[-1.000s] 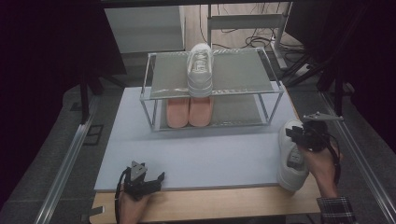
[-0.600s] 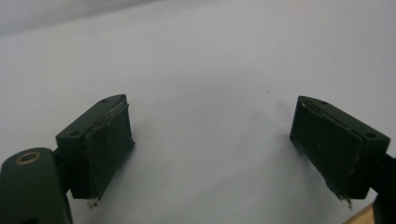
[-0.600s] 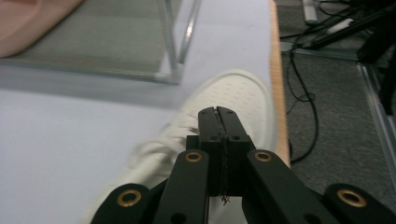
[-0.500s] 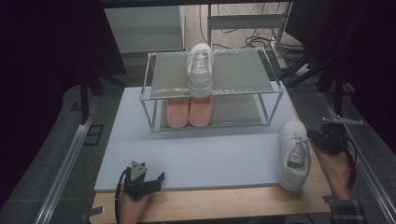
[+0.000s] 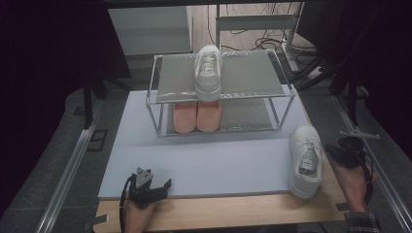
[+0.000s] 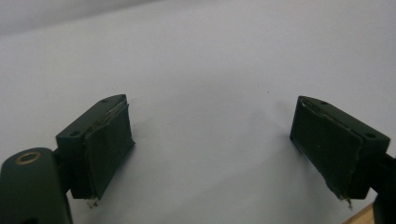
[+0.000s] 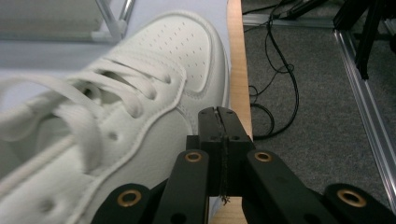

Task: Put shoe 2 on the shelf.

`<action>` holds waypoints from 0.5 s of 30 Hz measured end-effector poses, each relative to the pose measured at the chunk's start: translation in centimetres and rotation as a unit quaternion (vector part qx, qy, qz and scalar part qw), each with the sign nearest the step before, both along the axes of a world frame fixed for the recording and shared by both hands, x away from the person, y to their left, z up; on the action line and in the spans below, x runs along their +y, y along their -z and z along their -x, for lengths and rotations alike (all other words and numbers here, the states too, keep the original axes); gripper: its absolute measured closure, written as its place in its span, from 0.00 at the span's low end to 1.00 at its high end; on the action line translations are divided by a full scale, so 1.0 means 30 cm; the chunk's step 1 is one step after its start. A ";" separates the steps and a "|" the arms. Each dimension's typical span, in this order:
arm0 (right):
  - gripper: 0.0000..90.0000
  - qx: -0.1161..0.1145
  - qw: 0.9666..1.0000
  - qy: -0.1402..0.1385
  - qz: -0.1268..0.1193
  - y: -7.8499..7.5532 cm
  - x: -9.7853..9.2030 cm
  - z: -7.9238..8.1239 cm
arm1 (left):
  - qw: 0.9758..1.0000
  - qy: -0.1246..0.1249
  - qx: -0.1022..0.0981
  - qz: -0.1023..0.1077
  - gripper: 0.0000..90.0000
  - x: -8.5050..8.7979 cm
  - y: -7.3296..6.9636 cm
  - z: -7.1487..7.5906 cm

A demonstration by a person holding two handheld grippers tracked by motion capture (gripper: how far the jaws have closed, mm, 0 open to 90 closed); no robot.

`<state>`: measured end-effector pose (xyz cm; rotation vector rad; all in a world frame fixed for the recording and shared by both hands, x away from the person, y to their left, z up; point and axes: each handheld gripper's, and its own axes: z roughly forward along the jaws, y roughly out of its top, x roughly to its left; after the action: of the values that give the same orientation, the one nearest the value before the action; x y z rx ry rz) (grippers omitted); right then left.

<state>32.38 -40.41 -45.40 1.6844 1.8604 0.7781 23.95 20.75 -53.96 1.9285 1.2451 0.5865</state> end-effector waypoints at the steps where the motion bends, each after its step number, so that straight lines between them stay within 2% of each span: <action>1: 0.99 0.002 1.000 0.001 -0.003 0.007 -0.001 -0.002 | 1.000 0.000 0.000 0.000 0.14 0.000 0.000 0.000; 6: 0.99 0.010 1.000 -0.009 -0.009 0.037 0.002 -0.021 | 1.000 0.000 0.000 0.000 0.14 0.000 0.000 0.000; 15: 0.99 0.006 1.000 0.002 -0.005 0.047 0.017 -0.022 | 1.000 0.000 0.000 0.000 0.14 0.000 0.000 0.000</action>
<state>33.04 -39.89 -46.80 1.7011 1.8642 0.7785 23.95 20.75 -53.96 1.9286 1.2447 0.5862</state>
